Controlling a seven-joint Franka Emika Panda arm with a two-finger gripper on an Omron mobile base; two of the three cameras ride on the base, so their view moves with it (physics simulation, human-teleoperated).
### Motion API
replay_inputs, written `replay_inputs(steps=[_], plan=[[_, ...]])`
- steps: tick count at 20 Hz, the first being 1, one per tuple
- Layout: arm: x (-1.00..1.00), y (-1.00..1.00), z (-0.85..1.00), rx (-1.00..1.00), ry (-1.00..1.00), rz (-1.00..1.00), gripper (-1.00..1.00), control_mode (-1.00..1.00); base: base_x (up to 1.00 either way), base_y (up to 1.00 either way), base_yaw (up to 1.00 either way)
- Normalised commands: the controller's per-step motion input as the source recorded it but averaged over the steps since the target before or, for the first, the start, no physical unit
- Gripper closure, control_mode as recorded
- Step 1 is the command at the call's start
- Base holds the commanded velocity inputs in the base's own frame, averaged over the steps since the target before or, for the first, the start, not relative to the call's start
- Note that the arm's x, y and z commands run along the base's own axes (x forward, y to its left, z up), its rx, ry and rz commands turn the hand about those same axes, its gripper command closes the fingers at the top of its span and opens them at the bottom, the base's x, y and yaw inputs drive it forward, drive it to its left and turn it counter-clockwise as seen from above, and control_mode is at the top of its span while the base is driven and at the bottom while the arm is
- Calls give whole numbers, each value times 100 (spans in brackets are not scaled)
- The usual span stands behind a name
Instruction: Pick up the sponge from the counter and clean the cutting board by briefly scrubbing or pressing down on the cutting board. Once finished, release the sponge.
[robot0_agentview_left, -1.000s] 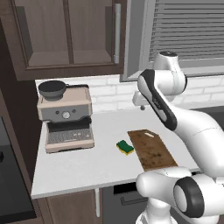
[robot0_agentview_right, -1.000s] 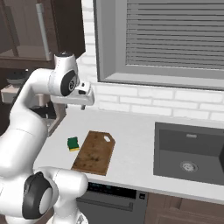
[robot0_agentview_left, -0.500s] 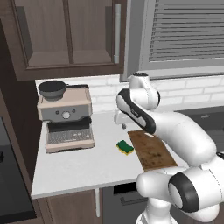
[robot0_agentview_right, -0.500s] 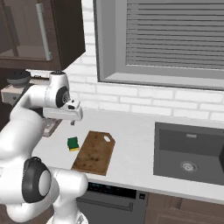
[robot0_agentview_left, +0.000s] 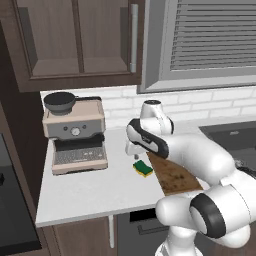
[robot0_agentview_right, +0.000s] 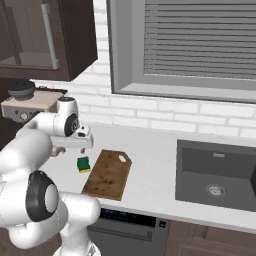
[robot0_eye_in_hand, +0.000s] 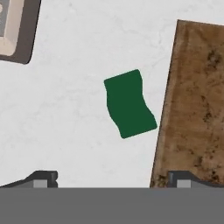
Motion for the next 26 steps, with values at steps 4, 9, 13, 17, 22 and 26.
replay_inputs(steps=[4, 9, 13, 17, 22, 26], plan=[[45, 2, -59, -1, 0, 17, -100, -100, 0, 0, 0], [38, 2, -60, -3, 0, 15, -100, -100, 0, 0, 0], [21, -5, -39, 0, 0, 12, -100, -100, 0, 0, 0], [7, 0, -25, 0, 0, 9, -100, -100, 0, 0, 0], [0, 0, -26, -4, 0, 9, -100, -100, 0, 0, 0], [0, 0, -14, -2, 0, 8, -100, -100, 0, 0, 0]])
